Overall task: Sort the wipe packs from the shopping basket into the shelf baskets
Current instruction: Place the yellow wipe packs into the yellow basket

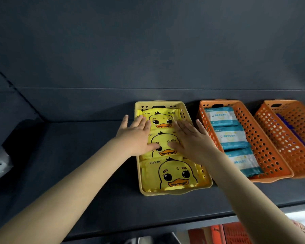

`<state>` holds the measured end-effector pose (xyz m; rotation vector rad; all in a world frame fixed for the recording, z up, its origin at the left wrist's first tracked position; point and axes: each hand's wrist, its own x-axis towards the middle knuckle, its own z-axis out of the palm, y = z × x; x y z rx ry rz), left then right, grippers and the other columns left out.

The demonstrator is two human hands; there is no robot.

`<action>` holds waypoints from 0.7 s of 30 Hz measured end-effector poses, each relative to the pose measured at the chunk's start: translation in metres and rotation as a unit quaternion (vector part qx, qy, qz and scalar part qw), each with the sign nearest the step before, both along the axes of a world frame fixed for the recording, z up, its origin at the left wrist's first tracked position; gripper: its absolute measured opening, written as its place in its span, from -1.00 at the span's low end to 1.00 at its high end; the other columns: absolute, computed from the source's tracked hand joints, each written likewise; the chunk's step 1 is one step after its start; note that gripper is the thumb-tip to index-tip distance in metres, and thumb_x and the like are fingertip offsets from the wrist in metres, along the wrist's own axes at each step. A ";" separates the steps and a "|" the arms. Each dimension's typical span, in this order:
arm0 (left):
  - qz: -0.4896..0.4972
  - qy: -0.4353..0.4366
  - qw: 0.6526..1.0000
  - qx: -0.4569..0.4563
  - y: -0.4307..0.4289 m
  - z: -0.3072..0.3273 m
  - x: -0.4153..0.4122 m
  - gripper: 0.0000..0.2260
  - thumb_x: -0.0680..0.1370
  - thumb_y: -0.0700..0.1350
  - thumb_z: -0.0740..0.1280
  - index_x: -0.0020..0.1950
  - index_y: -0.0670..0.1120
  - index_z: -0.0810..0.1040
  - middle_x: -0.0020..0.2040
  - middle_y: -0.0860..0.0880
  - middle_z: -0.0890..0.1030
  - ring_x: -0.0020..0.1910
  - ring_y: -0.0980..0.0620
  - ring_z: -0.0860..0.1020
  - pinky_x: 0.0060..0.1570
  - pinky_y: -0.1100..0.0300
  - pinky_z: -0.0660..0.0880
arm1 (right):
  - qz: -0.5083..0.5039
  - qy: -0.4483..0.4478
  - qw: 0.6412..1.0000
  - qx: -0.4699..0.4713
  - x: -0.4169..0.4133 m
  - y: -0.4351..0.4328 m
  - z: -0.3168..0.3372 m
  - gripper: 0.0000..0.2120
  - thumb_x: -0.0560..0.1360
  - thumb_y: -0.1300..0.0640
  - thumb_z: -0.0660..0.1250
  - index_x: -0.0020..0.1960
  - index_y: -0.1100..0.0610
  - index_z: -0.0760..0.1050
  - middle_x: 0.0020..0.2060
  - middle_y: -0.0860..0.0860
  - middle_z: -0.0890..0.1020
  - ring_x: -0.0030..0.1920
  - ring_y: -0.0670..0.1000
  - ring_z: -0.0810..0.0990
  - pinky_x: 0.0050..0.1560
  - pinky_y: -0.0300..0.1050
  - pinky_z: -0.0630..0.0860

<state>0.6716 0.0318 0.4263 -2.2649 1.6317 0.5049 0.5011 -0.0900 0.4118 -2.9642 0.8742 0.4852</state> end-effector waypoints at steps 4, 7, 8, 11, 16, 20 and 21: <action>-0.013 -0.048 0.998 0.037 -0.005 0.003 -0.002 -0.12 0.48 0.46 -0.15 0.57 -0.12 -0.22 0.59 -0.11 -0.17 0.56 -0.03 -0.22 0.47 -0.25 -0.25 | -0.005 0.048 0.999 -0.018 0.000 0.001 0.006 -0.19 0.50 -0.39 -0.24 0.58 0.09 -0.15 0.57 -0.02 0.01 0.56 -0.06 -0.13 0.53 0.10 -0.22; -0.017 -0.030 0.999 0.036 -0.012 0.008 0.003 -0.09 0.47 0.48 -0.08 0.59 -0.13 -0.10 0.60 -0.10 -0.05 0.57 -0.04 -0.15 0.48 -0.23 -0.21 | -0.007 0.052 0.998 -0.019 0.004 -0.003 0.016 -0.21 0.51 -0.41 -0.15 0.57 0.06 0.00 0.55 -0.02 0.16 0.55 -0.03 0.06 0.54 0.10 -0.15; -0.014 -0.011 1.000 0.021 -0.015 0.010 0.007 -0.10 0.46 0.48 -0.06 0.59 -0.12 -0.04 0.60 -0.09 0.00 0.57 -0.04 -0.11 0.49 -0.23 -0.19 | 0.000 0.029 0.999 -0.030 0.008 -0.007 0.018 -0.24 0.52 -0.40 -0.13 0.55 0.05 0.08 0.52 -0.01 0.24 0.52 -0.02 0.15 0.54 0.11 -0.14; -0.006 0.024 0.999 -0.037 -0.025 0.013 0.015 -0.14 0.48 0.46 -0.03 0.59 -0.07 -0.05 0.60 -0.05 -0.07 0.58 -0.04 -0.09 0.48 -0.26 -0.16 | 0.041 -0.026 0.996 -0.069 0.026 -0.019 0.017 -0.35 0.60 -0.27 -0.14 0.56 0.07 0.06 0.53 -0.01 0.21 0.54 -0.01 0.11 0.54 0.09 -0.22; -0.006 -0.032 0.999 0.004 -0.034 -0.001 0.018 -0.07 0.44 0.51 -0.09 0.59 -0.10 -0.17 0.59 -0.12 -0.18 0.58 -0.06 -0.11 0.45 -0.32 -0.17 | 0.080 0.040 0.994 -0.064 0.047 -0.041 -0.004 -0.34 0.60 -0.24 -0.26 0.57 0.10 -0.23 0.58 0.03 -0.10 0.56 0.07 -0.17 0.54 0.08 -0.22; -0.015 -0.068 0.997 0.032 -0.036 0.002 0.016 -0.04 0.42 0.53 -0.16 0.58 -0.13 -0.18 0.60 -0.10 -0.10 0.57 -0.03 -0.02 0.47 -0.22 -0.09 | 0.096 0.062 0.990 -0.088 0.043 -0.042 -0.004 -0.32 0.59 -0.24 -0.32 0.57 0.14 -0.24 0.57 0.05 -0.10 0.56 0.03 -0.16 0.53 0.05 -0.27; -0.018 -0.077 0.996 0.037 -0.037 0.003 0.015 -0.03 0.41 0.53 -0.17 0.58 -0.13 -0.17 0.60 -0.09 -0.07 0.57 -0.03 0.01 0.46 -0.19 -0.07 | 0.095 0.062 0.990 -0.086 0.043 -0.042 -0.003 -0.32 0.59 -0.24 -0.31 0.57 0.15 -0.23 0.57 0.06 -0.09 0.56 0.03 -0.15 0.53 0.04 -0.27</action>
